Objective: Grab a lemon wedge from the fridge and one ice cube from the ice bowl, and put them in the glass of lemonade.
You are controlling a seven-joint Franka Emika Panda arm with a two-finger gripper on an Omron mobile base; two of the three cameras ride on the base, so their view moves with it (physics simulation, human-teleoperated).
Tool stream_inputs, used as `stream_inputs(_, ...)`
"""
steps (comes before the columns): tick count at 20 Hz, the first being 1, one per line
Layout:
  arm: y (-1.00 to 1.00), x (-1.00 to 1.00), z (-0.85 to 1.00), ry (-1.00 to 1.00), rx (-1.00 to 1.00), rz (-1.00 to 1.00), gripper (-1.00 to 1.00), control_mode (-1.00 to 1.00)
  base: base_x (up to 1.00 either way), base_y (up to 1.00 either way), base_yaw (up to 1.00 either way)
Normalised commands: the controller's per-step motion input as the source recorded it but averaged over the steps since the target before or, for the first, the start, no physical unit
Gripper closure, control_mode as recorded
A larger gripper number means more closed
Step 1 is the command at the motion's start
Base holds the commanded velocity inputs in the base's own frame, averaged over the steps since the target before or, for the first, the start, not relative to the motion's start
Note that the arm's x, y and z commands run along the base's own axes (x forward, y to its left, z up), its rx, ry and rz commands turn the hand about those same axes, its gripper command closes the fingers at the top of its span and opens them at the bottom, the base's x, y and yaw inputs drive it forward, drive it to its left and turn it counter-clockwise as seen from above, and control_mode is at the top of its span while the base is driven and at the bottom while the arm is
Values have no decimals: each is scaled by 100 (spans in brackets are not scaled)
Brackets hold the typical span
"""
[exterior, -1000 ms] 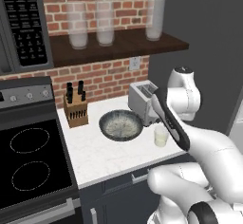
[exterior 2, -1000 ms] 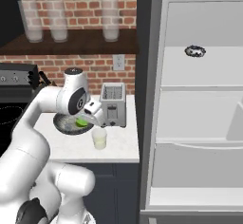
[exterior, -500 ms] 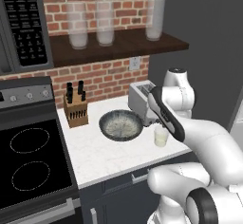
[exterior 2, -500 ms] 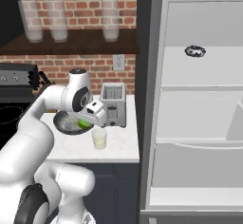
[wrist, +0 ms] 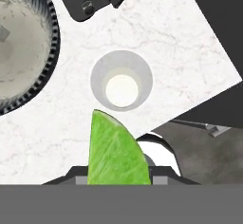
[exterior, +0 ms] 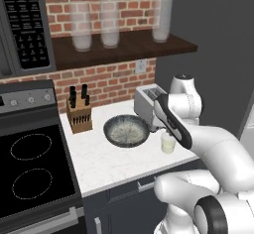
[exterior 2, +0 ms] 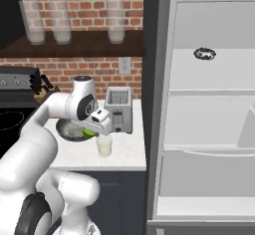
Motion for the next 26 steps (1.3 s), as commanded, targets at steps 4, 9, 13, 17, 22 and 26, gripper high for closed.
stream_inputs(4, 0, 13, -1, 0, 0, 0, 100, -100, 0, 0, 0)
stream_inputs(9, 0, 31, 0, 0, 0, 0, 100, -100, 0, 0, 0)
stream_inputs(13, 0, 35, 0, 0, 0, 0, 100, -100, 0, 0, 0)
stream_inputs(17, 0, 28, -3, 2, 0, 0, 100, -100, 0, 0, 0)
stream_inputs(22, -8, 7, -6, 0, 0, 0, 100, -100, 0, 0, 0)
stream_inputs(26, -39, 0, 0, 0, 0, 0, 100, -100, 0, 0, 0)
